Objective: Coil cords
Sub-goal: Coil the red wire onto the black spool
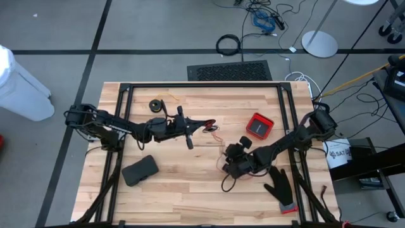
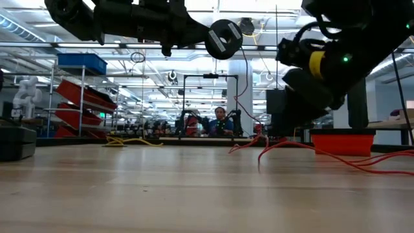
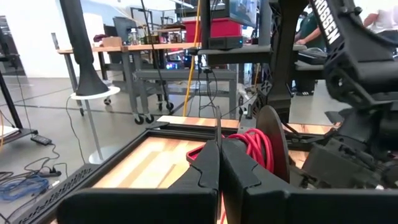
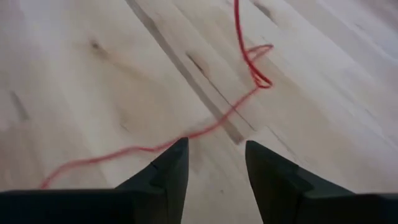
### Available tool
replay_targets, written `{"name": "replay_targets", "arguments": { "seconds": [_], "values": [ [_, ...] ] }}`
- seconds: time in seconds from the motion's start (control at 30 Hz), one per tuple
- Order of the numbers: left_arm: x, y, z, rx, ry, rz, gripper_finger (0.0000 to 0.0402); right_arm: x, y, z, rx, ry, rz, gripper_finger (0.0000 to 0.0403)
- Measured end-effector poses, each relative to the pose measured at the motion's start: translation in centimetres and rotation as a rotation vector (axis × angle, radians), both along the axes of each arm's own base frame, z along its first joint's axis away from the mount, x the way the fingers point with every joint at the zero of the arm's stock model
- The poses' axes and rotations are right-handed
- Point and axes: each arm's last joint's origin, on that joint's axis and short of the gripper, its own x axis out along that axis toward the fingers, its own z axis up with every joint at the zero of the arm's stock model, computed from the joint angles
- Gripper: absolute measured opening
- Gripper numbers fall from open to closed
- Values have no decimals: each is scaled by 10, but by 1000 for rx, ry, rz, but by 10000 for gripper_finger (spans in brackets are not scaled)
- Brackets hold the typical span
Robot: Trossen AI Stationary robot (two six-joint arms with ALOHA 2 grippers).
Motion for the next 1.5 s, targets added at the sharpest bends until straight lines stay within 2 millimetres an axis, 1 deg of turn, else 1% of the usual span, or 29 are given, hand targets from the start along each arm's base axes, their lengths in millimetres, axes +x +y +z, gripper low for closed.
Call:
{"name": "replay_targets", "arguments": {
  "seconds": [0.23, 0.37, 0.5, 0.6, 0.8, 0.9, 0.97, 1.03, 1.17, 1.2, 1.3, 1.37, 1.5],
  "values": [
    [0, 0, 0, 1, 0, 0, 0, 9, -16, -8, 88, -151, 43, 144],
    [0, -2, 0, 2, 1, -6, 0, 9, -24, -10, 83, -134, 23, 144],
    [0, -2, 0, 3, 6, -8, 0, 9, -26, -11, 58, -118, 30, 144],
    [0, -2, -1, 13, 11, -7, 0, 6, -29, -14, 37, -64, 21, 144],
    [0, -2, -1, 19, 18, -8, 0, 4, -27, -15, 34, -47, 30, 144],
    [0, -2, -1, 19, 19, -9, 0, 3, -29, -16, 40, -34, 9, 139],
    [0, -3, -1, 19, 19, -10, 0, 3, -32, -16, 45, -26, 0, 126],
    [0, -3, -1, 19, 19, -11, 0, 4, -34, -16, 57, -26, 3, 101],
    [0, -3, -1, 19, 19, -11, 0, 4, -33, -17, 82, 5, 59, 19],
    [0, -3, -1, 19, 19, -11, 0, 4, -33, -17, 91, 13, 75, 10],
    [0, -3, -1, 20, 21, -11, 0, 4, -31, -18, 134, 32, 104, 2],
    [0, -3, -2, 20, 23, -11, 0, 3, -27, -18, 170, 39, 138, 1],
    [0, -3, -3, 22, 33, -12, 0, -2, -10, -11, 263, 48, 245, 0]
  ]
}}
